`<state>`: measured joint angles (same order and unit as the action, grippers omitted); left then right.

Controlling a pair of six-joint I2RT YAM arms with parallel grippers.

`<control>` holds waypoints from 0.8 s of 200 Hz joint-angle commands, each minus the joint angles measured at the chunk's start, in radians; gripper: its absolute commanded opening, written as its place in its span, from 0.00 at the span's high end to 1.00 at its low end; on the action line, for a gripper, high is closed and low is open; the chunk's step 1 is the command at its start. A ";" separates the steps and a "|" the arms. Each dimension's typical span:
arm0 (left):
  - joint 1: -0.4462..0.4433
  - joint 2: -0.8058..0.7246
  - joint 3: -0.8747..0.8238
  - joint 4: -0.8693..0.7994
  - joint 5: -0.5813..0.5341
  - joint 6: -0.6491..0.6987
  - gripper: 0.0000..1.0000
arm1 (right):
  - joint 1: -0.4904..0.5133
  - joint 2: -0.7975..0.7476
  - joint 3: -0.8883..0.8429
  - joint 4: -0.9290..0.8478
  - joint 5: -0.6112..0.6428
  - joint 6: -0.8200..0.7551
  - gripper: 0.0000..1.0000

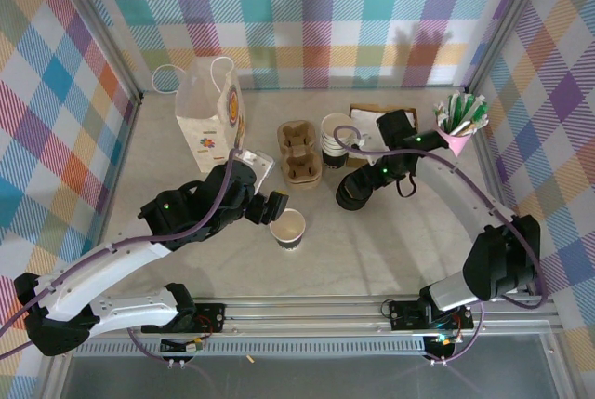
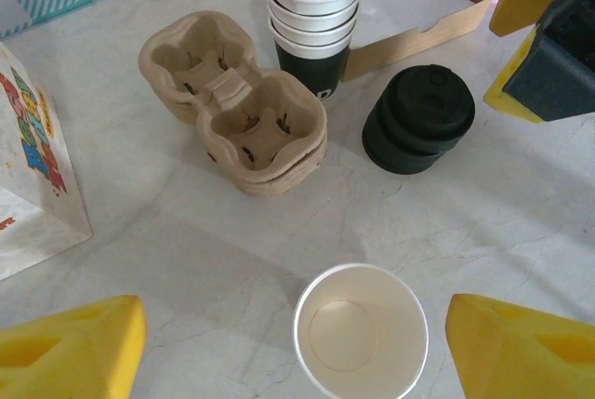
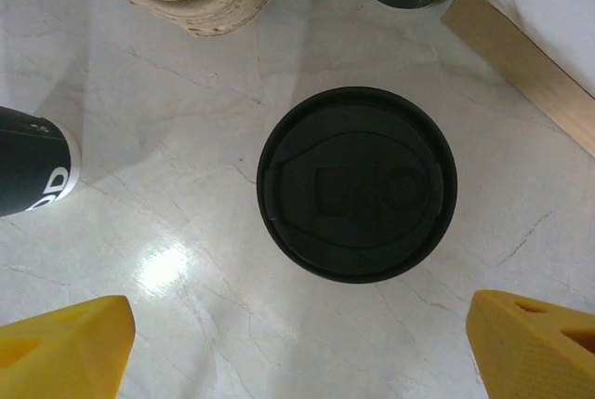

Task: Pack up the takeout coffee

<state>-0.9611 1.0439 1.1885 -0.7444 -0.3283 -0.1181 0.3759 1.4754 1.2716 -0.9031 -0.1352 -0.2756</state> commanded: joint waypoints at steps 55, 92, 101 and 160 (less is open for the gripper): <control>-0.008 -0.041 0.036 -0.054 -0.027 0.015 0.16 | -0.003 0.063 -0.008 0.067 0.020 -0.033 0.07; -0.008 -0.043 0.026 -0.047 -0.023 0.025 0.16 | -0.002 0.082 -0.009 0.075 0.028 -0.049 0.09; -0.008 -0.042 0.025 -0.042 -0.023 0.025 0.15 | -0.002 0.084 -0.006 0.072 0.029 -0.053 0.09; -0.008 -0.041 0.006 -0.024 -0.011 0.020 0.15 | -0.002 0.112 -0.003 0.069 0.064 -0.065 0.09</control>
<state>-0.9611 1.0187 1.1954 -0.7834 -0.3344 -0.1101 0.3759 1.5688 1.2713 -0.8444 -0.0895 -0.3176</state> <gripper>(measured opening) 0.847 0.910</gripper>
